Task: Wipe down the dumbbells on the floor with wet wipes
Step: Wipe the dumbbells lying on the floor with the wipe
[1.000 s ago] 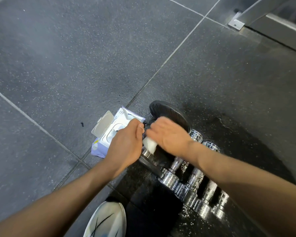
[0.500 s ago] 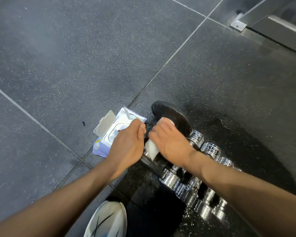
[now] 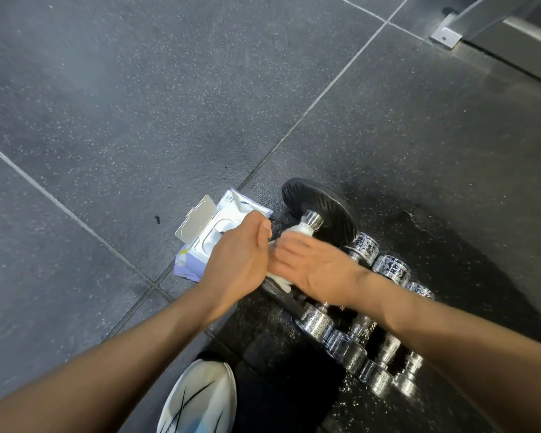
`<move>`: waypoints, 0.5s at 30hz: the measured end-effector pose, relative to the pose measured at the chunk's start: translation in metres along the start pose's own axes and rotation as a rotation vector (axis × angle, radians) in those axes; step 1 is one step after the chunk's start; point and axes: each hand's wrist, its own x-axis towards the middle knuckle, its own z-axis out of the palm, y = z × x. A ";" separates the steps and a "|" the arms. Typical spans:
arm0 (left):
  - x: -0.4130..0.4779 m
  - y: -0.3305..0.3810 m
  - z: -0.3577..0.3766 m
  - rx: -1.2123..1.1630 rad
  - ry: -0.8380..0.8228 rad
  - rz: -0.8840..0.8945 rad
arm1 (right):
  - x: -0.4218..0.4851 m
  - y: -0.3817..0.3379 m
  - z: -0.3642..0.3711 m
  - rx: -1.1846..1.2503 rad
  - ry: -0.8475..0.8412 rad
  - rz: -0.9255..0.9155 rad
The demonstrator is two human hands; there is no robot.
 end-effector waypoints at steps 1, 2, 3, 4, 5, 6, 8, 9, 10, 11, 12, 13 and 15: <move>0.000 0.000 0.000 -0.001 0.004 0.002 | 0.001 0.010 0.000 -0.019 -0.035 0.046; -0.001 -0.001 0.000 -0.006 0.006 -0.002 | 0.003 0.017 -0.002 -0.017 -0.062 0.094; -0.001 -0.001 0.000 -0.013 0.008 -0.008 | 0.006 0.017 -0.006 0.008 -0.084 0.127; -0.001 -0.001 0.001 -0.019 0.012 -0.015 | 0.010 0.013 -0.010 0.046 -0.088 0.127; 0.000 0.000 0.001 -0.022 0.016 -0.022 | 0.015 0.006 -0.011 0.093 -0.075 0.084; 0.000 0.000 0.001 -0.026 0.018 -0.031 | 0.017 -0.002 -0.010 0.166 -0.034 0.027; 0.001 -0.001 0.002 -0.027 0.026 -0.035 | 0.020 -0.007 -0.013 0.267 -0.007 -0.039; 0.000 -0.001 0.003 -0.026 0.029 -0.028 | 0.021 -0.003 -0.017 0.264 -0.047 -0.039; 0.000 -0.001 0.003 -0.023 0.029 -0.019 | 0.022 0.002 -0.021 0.254 -0.135 -0.025; -0.001 0.000 0.003 -0.020 0.026 -0.012 | 0.026 0.009 -0.026 0.271 -0.236 -0.001; -0.001 0.000 0.003 -0.016 0.022 -0.006 | 0.031 0.015 -0.033 0.312 -0.321 0.028; -0.001 0.000 0.003 -0.012 0.019 -0.002 | 0.037 0.020 -0.041 0.338 -0.396 0.045; -0.002 0.001 0.002 -0.011 0.020 -0.001 | 0.048 0.023 -0.052 0.279 -0.539 0.042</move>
